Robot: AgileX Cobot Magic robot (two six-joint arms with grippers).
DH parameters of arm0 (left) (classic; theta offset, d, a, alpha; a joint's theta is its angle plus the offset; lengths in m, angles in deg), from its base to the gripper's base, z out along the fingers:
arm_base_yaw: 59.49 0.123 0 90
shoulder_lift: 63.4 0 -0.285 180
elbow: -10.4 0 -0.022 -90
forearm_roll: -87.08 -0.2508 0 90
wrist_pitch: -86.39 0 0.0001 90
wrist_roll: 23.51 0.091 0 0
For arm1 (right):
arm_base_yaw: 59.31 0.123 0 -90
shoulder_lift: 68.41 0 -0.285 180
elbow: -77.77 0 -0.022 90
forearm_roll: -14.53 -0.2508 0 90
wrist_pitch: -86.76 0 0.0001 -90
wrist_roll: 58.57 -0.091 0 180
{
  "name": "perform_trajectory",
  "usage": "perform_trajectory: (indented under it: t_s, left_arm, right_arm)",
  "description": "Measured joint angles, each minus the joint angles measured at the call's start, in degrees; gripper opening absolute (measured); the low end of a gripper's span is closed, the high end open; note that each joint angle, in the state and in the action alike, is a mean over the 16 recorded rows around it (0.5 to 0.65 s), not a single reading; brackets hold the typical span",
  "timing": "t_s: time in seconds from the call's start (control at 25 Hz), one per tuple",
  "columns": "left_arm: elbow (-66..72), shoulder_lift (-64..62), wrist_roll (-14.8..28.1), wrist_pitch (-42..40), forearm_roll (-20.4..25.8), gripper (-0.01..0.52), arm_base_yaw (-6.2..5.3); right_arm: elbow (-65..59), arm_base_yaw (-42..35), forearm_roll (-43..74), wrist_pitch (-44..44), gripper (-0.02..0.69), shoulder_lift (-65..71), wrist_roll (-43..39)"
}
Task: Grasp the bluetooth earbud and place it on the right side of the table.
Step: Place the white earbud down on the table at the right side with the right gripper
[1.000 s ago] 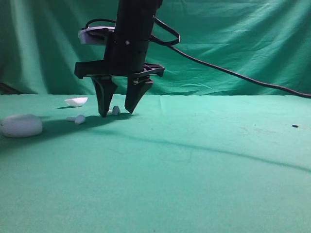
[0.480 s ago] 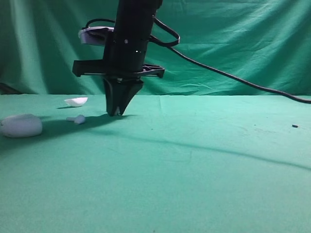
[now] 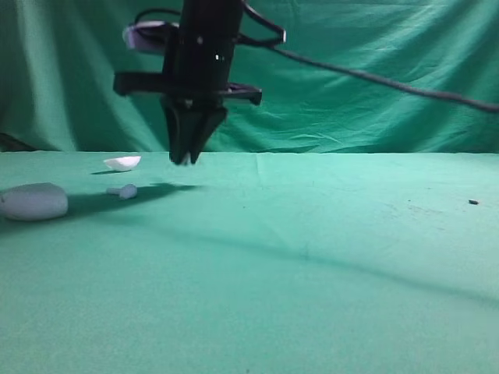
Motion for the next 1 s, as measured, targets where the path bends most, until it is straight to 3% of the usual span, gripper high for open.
perform_trajectory:
  t_s: [0.44, 0.72, 1.0]
  left_arm:
    - [0.0, 0.0, 0.0, 0.0, 0.0, 0.0, 0.0]
    - [0.0, 0.0, 0.0, 0.0, 0.0, 0.0, 0.0]
    - [0.0, 0.0, 0.0, 0.0, 0.0, 0.0, 0.0]
  right_arm:
    - [-9.9, -7.8, 2.4, 5.2, 0.08, -21.6, -4.5]
    - [-32.3, -16.8, 2.5, -0.2, 0.08, -38.4, -6.7]
    - [-59.1, -23.4, 2.5, -13.0, 0.08, -47.4, -8.5]
